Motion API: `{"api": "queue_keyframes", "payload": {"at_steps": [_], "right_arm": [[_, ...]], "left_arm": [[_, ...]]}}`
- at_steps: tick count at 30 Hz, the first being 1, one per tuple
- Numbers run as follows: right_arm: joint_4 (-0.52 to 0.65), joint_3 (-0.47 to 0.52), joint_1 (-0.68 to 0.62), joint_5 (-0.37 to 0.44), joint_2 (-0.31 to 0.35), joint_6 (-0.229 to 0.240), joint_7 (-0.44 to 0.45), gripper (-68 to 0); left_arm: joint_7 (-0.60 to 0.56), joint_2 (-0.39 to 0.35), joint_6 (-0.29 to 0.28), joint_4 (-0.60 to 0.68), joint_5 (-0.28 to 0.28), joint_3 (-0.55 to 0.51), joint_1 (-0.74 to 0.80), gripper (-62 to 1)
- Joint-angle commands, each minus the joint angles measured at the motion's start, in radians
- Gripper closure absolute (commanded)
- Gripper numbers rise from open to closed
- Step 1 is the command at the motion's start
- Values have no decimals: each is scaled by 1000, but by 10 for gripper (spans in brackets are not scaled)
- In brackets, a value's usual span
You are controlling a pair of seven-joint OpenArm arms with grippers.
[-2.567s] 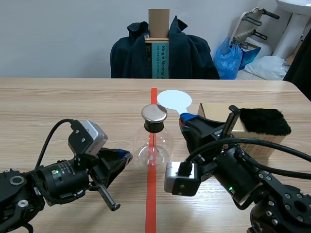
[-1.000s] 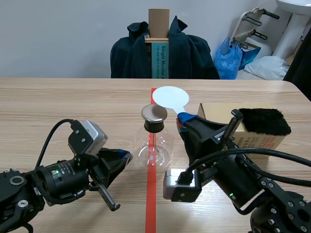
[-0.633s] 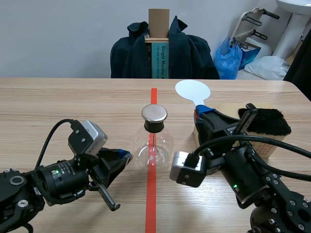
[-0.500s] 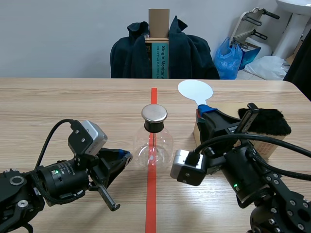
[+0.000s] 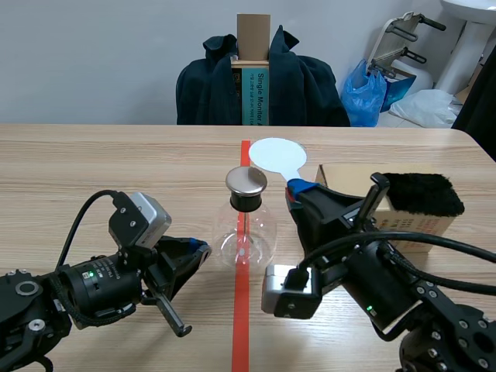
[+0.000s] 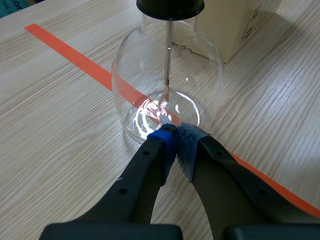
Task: Do the electroscope experiment.
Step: 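Move the plate toward and away from the electroscope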
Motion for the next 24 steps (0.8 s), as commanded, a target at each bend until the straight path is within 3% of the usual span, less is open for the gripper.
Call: {"api": "queue_keyframes", "payload": {"at_steps": [1,10,24], "right_arm": [[27,3,1,4,3,-15,28,-8],[27,2,1,4,3,-14,149,-8],[27,1,1,4,2,-14,158,-8]], "left_arm": [[-17,3,-1,18,-5,-9,2,-18],[-13,13,11,18,-1,-9,5,-18],[-13,13,11,18,-1,-9,5,-18]]}}
